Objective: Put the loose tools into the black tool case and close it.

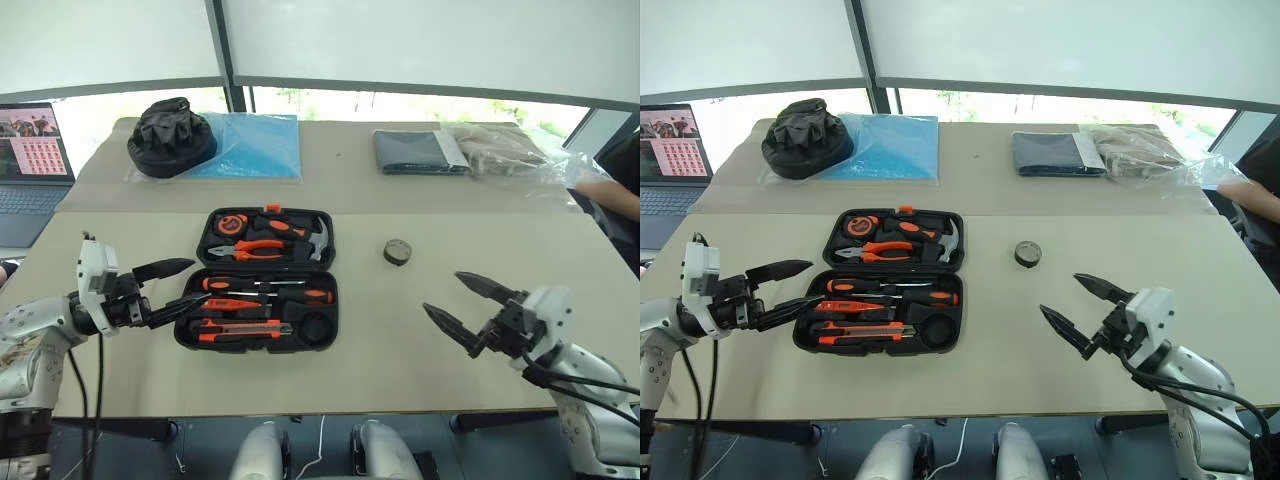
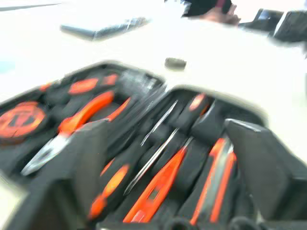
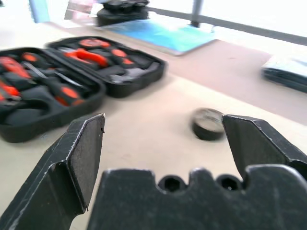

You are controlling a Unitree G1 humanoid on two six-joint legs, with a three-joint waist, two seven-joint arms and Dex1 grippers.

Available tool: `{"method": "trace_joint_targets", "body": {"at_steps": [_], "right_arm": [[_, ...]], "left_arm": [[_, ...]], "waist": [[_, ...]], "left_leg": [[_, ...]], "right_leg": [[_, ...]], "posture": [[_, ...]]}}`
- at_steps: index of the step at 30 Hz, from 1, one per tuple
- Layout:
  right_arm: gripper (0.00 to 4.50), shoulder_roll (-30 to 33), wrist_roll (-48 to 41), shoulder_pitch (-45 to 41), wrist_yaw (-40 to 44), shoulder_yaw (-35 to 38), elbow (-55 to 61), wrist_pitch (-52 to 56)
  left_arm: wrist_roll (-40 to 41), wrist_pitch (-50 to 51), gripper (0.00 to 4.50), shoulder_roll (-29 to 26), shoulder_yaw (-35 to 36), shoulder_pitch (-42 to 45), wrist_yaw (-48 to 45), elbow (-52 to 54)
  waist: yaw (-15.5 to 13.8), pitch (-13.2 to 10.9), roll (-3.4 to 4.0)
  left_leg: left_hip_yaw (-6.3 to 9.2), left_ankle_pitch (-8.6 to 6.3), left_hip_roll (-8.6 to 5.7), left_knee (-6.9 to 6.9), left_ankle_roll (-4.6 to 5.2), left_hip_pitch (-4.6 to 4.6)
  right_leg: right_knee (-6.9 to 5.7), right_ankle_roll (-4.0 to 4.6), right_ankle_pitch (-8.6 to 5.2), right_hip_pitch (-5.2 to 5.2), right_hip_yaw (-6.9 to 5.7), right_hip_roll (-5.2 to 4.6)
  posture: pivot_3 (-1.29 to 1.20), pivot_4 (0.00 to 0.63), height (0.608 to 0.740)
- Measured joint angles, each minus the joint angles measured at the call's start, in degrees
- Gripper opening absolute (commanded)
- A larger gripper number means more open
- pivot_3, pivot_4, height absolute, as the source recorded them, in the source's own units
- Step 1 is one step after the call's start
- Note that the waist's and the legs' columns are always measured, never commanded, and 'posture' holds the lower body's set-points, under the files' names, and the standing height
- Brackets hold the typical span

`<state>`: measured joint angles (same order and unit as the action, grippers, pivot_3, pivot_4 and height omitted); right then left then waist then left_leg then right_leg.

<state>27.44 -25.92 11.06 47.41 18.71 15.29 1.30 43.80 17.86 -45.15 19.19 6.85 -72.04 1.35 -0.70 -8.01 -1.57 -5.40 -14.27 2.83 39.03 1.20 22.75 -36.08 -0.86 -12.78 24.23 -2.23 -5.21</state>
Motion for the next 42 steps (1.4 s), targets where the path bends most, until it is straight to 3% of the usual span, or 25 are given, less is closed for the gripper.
{"method": "trace_joint_targets", "body": {"at_steps": [5,10,12,18,25,26,28,38,42], "right_arm": [[4.50,-1.0,1.1,-1.5,-1.6,0.3,-4.2,-2.3],[4.50,5.5,2.3,-13.5,-0.3,-5.5,-4.9,3.7],[4.50,10.0,4.6,-22.6,0.1,-11.3,-5.1,11.4],[4.50,14.2,10.9,-42.5,7.1,-26.5,-14.9,24.7],[4.50,11.6,22.9,-57.3,13.4,-40.4,-36.9,24.1],[3.97,10.8,24.2,-58.6,13.5,-40.7,-40.3,22.7],[3.50,9.4,25.8,-60.4,13.7,-40.8,-44.5,20.7],[0.02,4.7,30.1,-65.8,16.9,-40.9,-57.4,11.8],[0.02,4.8,25.7,-64.7,24.9,-38.8,-51.2,9.0]], "left_arm": [[4.6,3.4,4.40,2.7,-0.3,2.5,0.8,4.2],[-1.5,-3.7,4.40,2.7,-4.0,1.0,-4.7,5.3],[-3.8,-7.9,4.40,2.9,-4.6,1.3,-6.4,4.1],[-5.5,-13.1,4.40,3.5,-4.3,1.3,-9.0,-0.7],[-5.6,-14.1,4.40,4.6,-4.4,-1.2,-8.8,-0.8],[-5.6,-14.1,4.50,4.7,-4.4,-1.8,-8.6,-0.8],[-5.7,-14.2,4.50,4.7,-4.3,-2.7,-8.2,-0.7],[-5.5,-14.3,4.50,4.3,-2.6,-6.5,-7.6,1.7],[-5.4,-14.0,4.50,2.1,-1.2,-9.1,-8.9,3.1]], "waist": [[0.7,0.0,0.03],[1.9,0.0,0.04],[1.8,-0.1,0.05],[1.1,-0.1,0.02],[1.3,-0.1,0.01],[1.3,-0.1,0.00],[1.4,-0.1,0.00],[1.6,-0.1,0.02],[1.7,-0.1,0.04]], "left_leg": [[-0.13,0.01,-0.02,-0.05,0.01,-0.19],[-0.33,0.00,-0.03,-0.17,0.01,-0.35],[-0.33,0.01,0.01,-0.18,0.01,-0.34],[-0.29,-0.03,0.01,-0.18,0.07,-0.05],[-0.36,-0.09,-0.23,-0.05,0.19,0.78],[-0.36,-0.10,-0.22,-0.05,0.20,0.80],[-0.36,-0.10,-0.21,-0.07,0.20,0.80],[-0.34,-0.05,-0.10,-0.05,0.12,0.73],[-0.32,-0.05,-0.03,-0.08,0.12,0.73]], "right_leg": [[-0.03,0.02,0.03,-0.03,0.26,0.05],[-0.04,0.14,0.06,0.05,0.56,0.25],[-0.04,0.43,0.13,0.09,0.57,0.28],[0.08,0.60,0.27,0.21,0.35,0.20],[0.08,0.36,0.37,0.90,0.31,-0.01],[0.07,0.36,0.37,0.91,0.26,-0.01],[0.06,0.37,0.37,0.92,0.25,0.00],[-0.04,0.41,0.39,0.89,0.24,0.01],[-0.04,0.42,0.39,0.92,0.23,0.05]], "posture": [[0.00,0.150,0.740],[0.00,0.150,0.740],[0.00,0.150,0.740],[0.00,0.150,0.740],[0.00,0.150,0.740],[0.00,0.150,0.740],[0.00,0.150,0.740],[0.00,0.150,0.740],[0.00,0.150,0.740]]}}
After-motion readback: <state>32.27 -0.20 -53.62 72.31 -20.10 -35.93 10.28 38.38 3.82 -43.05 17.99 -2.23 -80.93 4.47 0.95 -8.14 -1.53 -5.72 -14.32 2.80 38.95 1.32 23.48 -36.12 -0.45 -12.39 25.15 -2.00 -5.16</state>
